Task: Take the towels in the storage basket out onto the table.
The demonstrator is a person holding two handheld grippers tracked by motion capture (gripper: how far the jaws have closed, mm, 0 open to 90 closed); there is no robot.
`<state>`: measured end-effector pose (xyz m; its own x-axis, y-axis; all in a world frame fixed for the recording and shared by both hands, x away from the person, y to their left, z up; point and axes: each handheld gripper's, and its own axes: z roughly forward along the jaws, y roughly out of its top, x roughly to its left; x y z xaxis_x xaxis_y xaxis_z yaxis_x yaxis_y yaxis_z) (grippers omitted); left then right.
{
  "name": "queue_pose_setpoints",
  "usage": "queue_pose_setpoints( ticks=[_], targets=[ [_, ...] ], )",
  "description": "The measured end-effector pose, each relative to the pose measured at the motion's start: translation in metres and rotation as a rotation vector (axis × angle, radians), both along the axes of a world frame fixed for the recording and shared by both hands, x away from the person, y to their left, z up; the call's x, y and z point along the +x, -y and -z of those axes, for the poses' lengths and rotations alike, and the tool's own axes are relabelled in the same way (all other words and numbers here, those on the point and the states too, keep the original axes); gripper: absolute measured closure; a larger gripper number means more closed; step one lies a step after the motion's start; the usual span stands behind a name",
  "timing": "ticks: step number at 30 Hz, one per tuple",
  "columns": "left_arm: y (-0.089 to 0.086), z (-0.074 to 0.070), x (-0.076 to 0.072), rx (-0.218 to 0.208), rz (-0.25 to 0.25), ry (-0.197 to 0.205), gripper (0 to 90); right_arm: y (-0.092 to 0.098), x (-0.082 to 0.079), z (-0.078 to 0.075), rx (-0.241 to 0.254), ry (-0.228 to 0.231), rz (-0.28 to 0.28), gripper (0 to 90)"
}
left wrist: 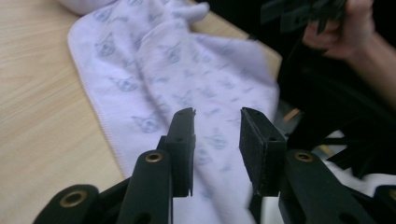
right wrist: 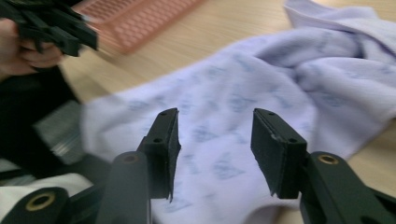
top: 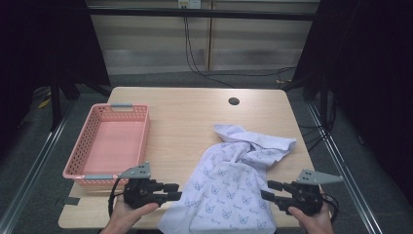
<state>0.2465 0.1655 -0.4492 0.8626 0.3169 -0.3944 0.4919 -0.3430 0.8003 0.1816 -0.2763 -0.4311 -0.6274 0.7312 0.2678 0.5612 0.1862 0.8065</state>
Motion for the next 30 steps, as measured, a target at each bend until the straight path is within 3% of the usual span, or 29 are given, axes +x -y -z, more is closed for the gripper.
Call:
queue_pose_setpoints(
  ticks=[1, 2, 3, 5, 6, 8, 9, 10, 12, 13, 14, 15, 16, 18, 20, 22, 23, 24, 25, 26, 27, 28, 29, 30],
  targets=[
    [0.008, 0.005, 0.005, 0.019, 0.020, -0.015, 66.3, 0.000, 0.000, 0.000, 0.000, 0.000, 0.000, 52.0],
    [0.024, 0.012, 0.011, 0.049, 0.051, -0.005, 68.7, 0.002, 0.019, 0.008, -0.013, -0.021, 0.000, 52.4],
    [0.024, 0.012, 0.011, 0.049, 0.051, -0.005, 68.8, 0.002, 0.019, 0.008, -0.013, -0.021, 0.000, 52.4],
    [0.040, 0.021, 0.020, 0.082, 0.084, -0.024, 68.4, 0.003, 0.035, 0.016, -0.050, -0.027, 0.010, 52.7],
    [0.057, 0.031, 0.031, 0.154, 0.085, -0.023, 64.8, 0.003, 0.050, 0.023, -0.050, -0.053, -0.013, 53.2],
    [0.062, 0.036, 0.036, 0.174, 0.085, -0.018, 63.7, 0.001, 0.056, 0.027, -0.070, -0.055, -0.017, 53.2],
    [0.067, 0.041, 0.041, 0.168, 0.075, -0.041, 62.9, -0.001, 0.061, 0.031, -0.081, -0.068, -0.024, 53.2],
    [0.074, 0.046, 0.045, 0.211, 0.090, -0.033, 59.5, -0.004, 0.068, 0.041, -0.095, -0.088, -0.029, 52.9],
    [0.076, 0.049, 0.045, 0.206, 0.117, -0.045, 60.0, -0.007, 0.071, 0.046, -0.111, -0.100, -0.034, 51.3],
    [0.079, 0.050, 0.041, 0.242, 0.132, -0.036, 61.6, -0.009, 0.071, 0.051, -0.121, -0.107, -0.027, 50.3],
    [0.080, 0.051, 0.035, 0.254, 0.126, 0.004, 75.5, -0.011, 0.071, 0.056, -0.135, -0.123, -0.030, 53.0],
    [0.080, 0.050, 0.032, 0.276, 0.147, 0.007, 75.5, -0.014, 0.070, 0.060, -0.157, -0.124, -0.038, 59.9],
    [0.080, 0.050, 0.029, 0.274, 0.149, 0.005, 81.1, -0.017, 0.069, 0.062, -0.171, -0.124, -0.042, 63.0],
    [0.074, 0.048, 0.023, 0.298, 0.164, 0.012, 85.7, -0.020, 0.066, 0.060, -0.182, -0.120, -0.054, 81.0],
    [0.065, 0.048, 0.015, 0.291, 0.155, -0.013, 86.0, -0.021, 0.060, 0.057, -0.156, -0.126, -0.079, 85.3],
    [0.051, 0.046, -0.007, 0.305, 0.180, -0.025, 86.0, -0.027, 0.047, 0.055, -0.146, -0.150, -0.143, 86.0],
    [0.051, 0.046, -0.007, 0.305, 0.180, -0.025, 85.9, -0.027, 0.047, 0.055, -0.146, -0.150, -0.143, 86.0],
    [0.041, 0.046, -0.023, 0.298, 0.201, -0.065, 85.8, -0.035, 0.035, 0.056, -0.154, -0.176, -0.190, 85.8],
    [0.041, 0.046, -0.023, 0.298, 0.201, -0.065, 85.6, -0.035, 0.035, 0.056, -0.154, -0.176, -0.190, 85.8],
    [0.037, 0.047, -0.030, 0.295, 0.211, -0.076, 85.4, -0.042, 0.023, 0.054, -0.152, -0.188, -0.237, 84.4],
    [0.034, 0.047, -0.037, 0.280, 0.239, -0.097, 85.4, -0.042, 0.023, 0.054, -0.152, -0.188, -0.237, 84.4],
    [0.033, 0.047, -0.044, 0.284, 0.252, -0.111, 83.5, -0.045, 0.014, 0.050, -0.142, -0.189, -0.244, 74.5],
    [0.031, 0.048, -0.048, 0.258, 0.270, -0.117, 83.5, -0.045, 0.014, 0.050, -0.142, -0.189, -0.244, 74.5],
    [0.030, 0.045, -0.052, 0.248, 0.260, -0.087, 80.2, -0.045, 0.012, 0.047, -0.125, -0.184, -0.229, 67.0]
  ],
)
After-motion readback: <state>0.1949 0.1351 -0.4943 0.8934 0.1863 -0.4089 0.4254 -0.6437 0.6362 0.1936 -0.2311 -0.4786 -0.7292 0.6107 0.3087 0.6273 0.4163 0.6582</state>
